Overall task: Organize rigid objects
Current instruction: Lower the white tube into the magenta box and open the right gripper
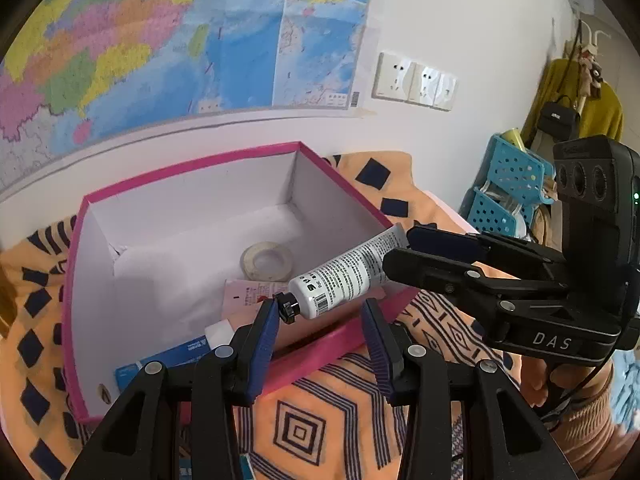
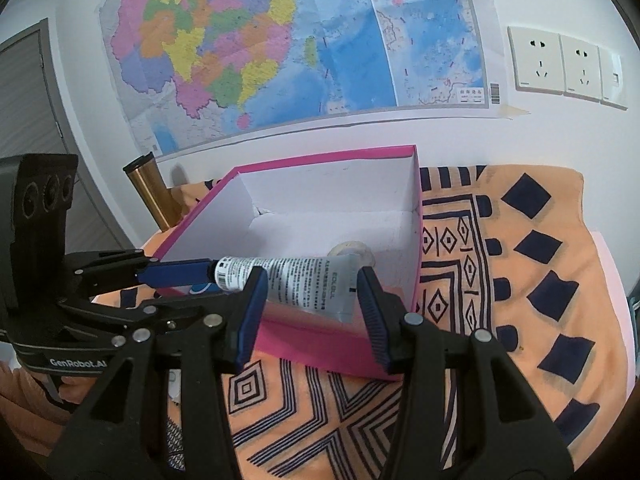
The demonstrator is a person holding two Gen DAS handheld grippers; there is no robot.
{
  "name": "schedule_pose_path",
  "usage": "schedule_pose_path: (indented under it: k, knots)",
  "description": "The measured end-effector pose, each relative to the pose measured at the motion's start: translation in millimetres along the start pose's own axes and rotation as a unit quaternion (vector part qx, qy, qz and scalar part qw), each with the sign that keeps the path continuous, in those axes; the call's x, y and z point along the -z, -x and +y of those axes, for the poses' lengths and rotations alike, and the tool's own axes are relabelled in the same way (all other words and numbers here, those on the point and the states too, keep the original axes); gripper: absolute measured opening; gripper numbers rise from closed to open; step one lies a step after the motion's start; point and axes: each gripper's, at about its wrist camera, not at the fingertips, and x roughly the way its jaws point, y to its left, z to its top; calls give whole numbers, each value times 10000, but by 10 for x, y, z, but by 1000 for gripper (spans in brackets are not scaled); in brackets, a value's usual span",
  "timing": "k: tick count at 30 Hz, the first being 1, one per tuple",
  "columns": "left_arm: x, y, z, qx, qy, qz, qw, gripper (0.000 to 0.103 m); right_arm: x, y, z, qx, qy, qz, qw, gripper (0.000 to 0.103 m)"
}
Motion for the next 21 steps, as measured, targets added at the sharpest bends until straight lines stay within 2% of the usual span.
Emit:
schedule_pose_path:
  k: [21]
  knots:
    - [-106,-451,196,-107,248,440,9987,43,-33,-426,-188,226,-161,440,9986,49]
